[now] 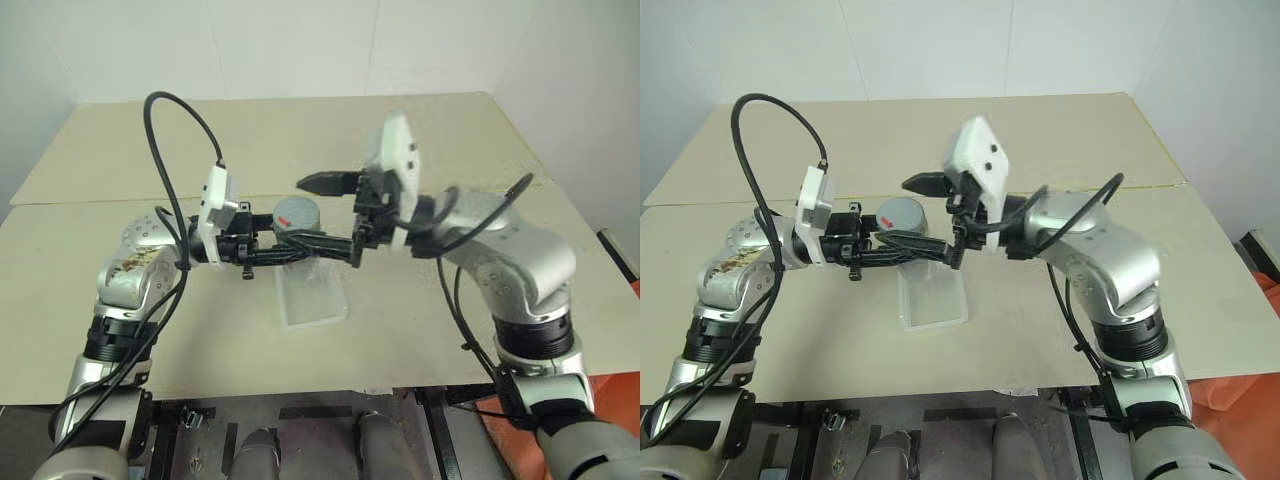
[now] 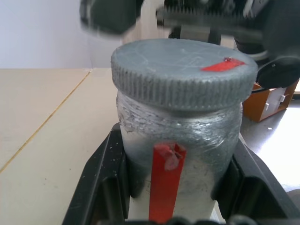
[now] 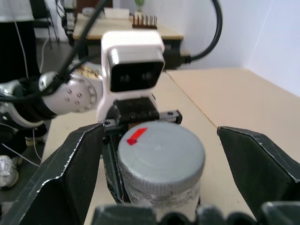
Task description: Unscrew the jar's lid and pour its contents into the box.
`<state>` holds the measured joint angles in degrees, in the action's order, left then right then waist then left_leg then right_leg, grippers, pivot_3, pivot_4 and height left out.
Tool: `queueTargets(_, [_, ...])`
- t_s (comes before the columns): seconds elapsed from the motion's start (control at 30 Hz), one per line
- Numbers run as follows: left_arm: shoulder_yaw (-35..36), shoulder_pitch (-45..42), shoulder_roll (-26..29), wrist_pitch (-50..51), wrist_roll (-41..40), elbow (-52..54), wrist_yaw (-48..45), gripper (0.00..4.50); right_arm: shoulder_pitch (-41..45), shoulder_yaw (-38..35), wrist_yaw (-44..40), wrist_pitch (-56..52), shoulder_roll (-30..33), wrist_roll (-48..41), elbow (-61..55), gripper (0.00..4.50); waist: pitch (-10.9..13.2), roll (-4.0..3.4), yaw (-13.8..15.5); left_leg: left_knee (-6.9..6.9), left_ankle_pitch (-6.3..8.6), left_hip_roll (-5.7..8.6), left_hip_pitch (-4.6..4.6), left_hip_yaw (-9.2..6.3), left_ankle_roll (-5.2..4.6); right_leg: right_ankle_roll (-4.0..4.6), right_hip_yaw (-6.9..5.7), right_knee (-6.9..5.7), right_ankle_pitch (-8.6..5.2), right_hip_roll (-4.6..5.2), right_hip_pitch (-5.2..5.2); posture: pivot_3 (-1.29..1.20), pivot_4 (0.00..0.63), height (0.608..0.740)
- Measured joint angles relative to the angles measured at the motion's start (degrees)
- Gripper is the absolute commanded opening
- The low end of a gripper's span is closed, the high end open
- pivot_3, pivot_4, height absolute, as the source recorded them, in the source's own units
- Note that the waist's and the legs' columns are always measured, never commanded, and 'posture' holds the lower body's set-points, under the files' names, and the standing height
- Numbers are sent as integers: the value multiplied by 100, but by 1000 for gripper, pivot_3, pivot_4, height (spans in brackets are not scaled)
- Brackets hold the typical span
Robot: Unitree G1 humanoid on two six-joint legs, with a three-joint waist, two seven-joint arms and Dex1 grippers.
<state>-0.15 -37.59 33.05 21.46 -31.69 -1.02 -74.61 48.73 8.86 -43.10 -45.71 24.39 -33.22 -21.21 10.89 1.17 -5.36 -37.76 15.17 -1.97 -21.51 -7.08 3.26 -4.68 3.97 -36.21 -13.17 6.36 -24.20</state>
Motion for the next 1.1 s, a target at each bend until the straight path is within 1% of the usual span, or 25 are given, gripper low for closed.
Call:
queueTargets(0.2, [0, 1, 8, 1, -1, 7, -32, 1922, 120, 177, 45, 3, -143, 154, 199, 4475, 0, 0, -8, 0, 0, 0, 2, 0, 0, 0, 0, 0, 0, -1, 1, 0, 150, 740])
queueTargets(0.53, [40, 57, 118, 38, -6, 47, 22, 1922, 221, 178, 135, 27, -385, 263, 542, 4475, 0, 0, -9, 0, 0, 0, 2, -1, 0, 0, 0, 0, 0, 0, 0, 0, 150, 740])
queueTargets(0.67, [48, 61, 225, 112, -7, 52, 22, 1922, 181, 174, 96, 56, -279, 254, 515, 4475, 0, 0, -8, 0, 0, 0, 2, -1, 0, 0, 0, 0, 0, 0, 1, 0, 150, 740])
queueTargets(0.9, [187, 68, 334, 217, -52, 54, 16, 1922, -35, 82, -18, 163, 96, 155, 418, 4475, 0, 0, -12, 1, 0, -1, 3, 0, 0, 0, 0, 0, 0, 0, 1, 0, 150, 740])
queueTargets(1.03, [350, 133, 411, 246, -109, 60, 8, 1922, -69, -187, -11, 199, 291, 121, 499, 4475, 0, 0, -6, 1, 0, 0, 2, 0, 0, 0, 0, 2, 0, 0, 3, 0, 150, 740])
queueTargets(1.1, [340, 197, 428, 246, -222, 256, -142, 1922, -71, -425, 142, 203, 419, 274, 747, 4475, 0, 0, 7, 1, 0, 0, 0, 0, 0, 0, -1, 3, 0, 0, 2, 0, 150, 740])
